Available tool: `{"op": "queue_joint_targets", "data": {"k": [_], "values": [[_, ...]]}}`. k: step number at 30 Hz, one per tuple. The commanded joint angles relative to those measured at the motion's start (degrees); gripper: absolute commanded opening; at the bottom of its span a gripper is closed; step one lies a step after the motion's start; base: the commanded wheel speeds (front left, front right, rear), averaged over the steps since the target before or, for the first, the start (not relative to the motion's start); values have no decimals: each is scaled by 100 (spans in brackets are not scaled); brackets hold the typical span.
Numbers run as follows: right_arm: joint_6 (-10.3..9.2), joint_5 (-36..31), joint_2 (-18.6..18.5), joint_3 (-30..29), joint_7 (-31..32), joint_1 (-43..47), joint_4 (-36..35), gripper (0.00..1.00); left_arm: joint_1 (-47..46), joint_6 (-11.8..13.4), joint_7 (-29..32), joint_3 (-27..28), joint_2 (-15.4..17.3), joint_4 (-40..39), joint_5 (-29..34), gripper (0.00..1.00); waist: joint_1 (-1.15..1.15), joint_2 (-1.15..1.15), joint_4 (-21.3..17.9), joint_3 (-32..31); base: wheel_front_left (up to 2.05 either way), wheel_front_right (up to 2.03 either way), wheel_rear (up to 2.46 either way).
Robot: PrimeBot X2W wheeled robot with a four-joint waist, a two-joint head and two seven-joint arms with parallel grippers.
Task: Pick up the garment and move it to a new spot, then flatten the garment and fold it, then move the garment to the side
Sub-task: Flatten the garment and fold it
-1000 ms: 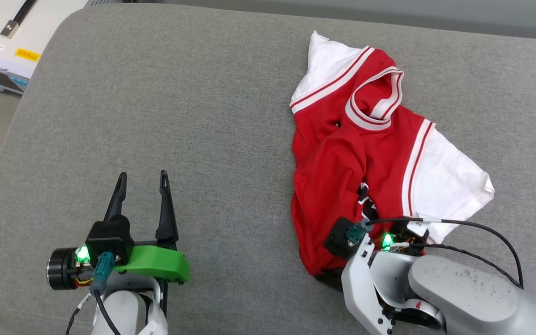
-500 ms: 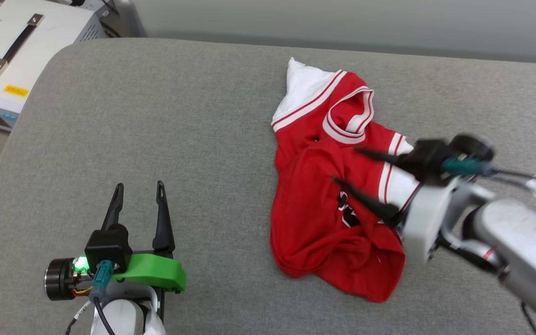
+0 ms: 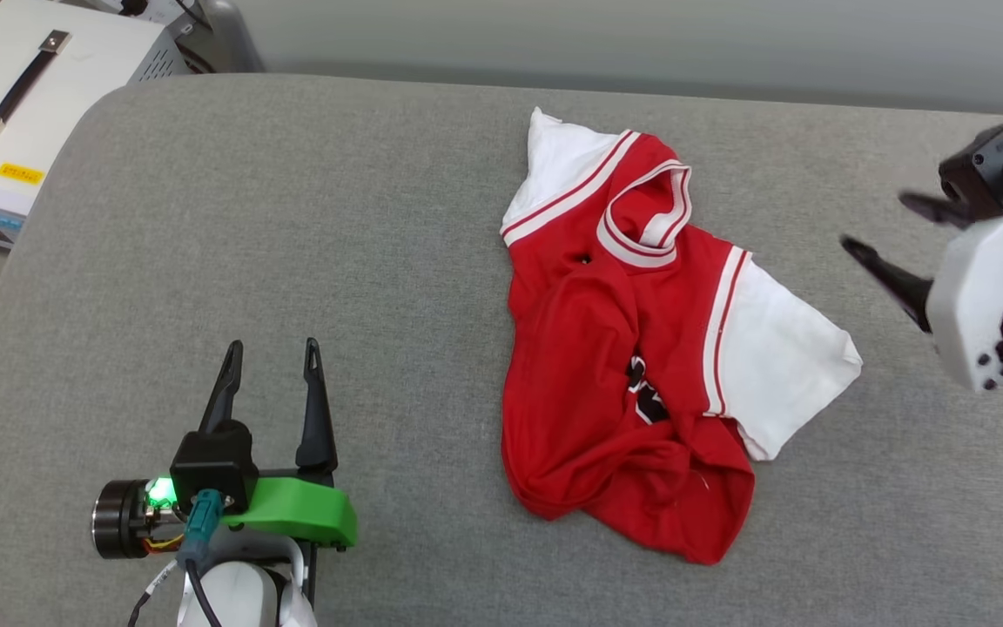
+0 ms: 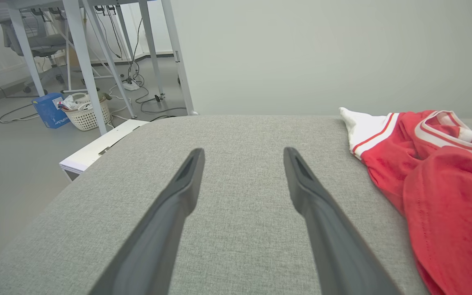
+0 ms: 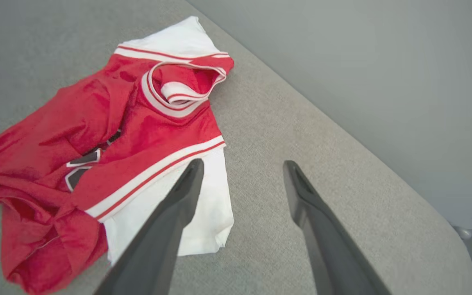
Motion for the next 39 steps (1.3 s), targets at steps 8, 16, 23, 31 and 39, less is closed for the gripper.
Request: {"op": "queue_joint_targets", "data": {"k": [8,16,23,31,39], "values": [[-3,661,-478,329,1581,-138,481,100,-210,31,-33,-147,-28,-127,-28,100,0,0,306,518,0,0,0],[-3,553,1,714,1544,-127,1410,100,-429,103,-33,-207,-48,-155,-81,100,0,0,409,904,0,0,0],[-3,882,197,1215,810,-111,1698,0,-464,122,-33,-180,-55,-48,-75,100,0,0,224,788,0,0,0],[-3,1247,-614,645,30,39,1014,0,-323,103,-33,-98,-31,44,-64,100,0,0,10,402,0,0,0],[-3,1733,-1337,-364,20,1163,875,0,-128,81,-33,-43,23,13,-39,100,0,0,-147,191,0,0,0]]}}
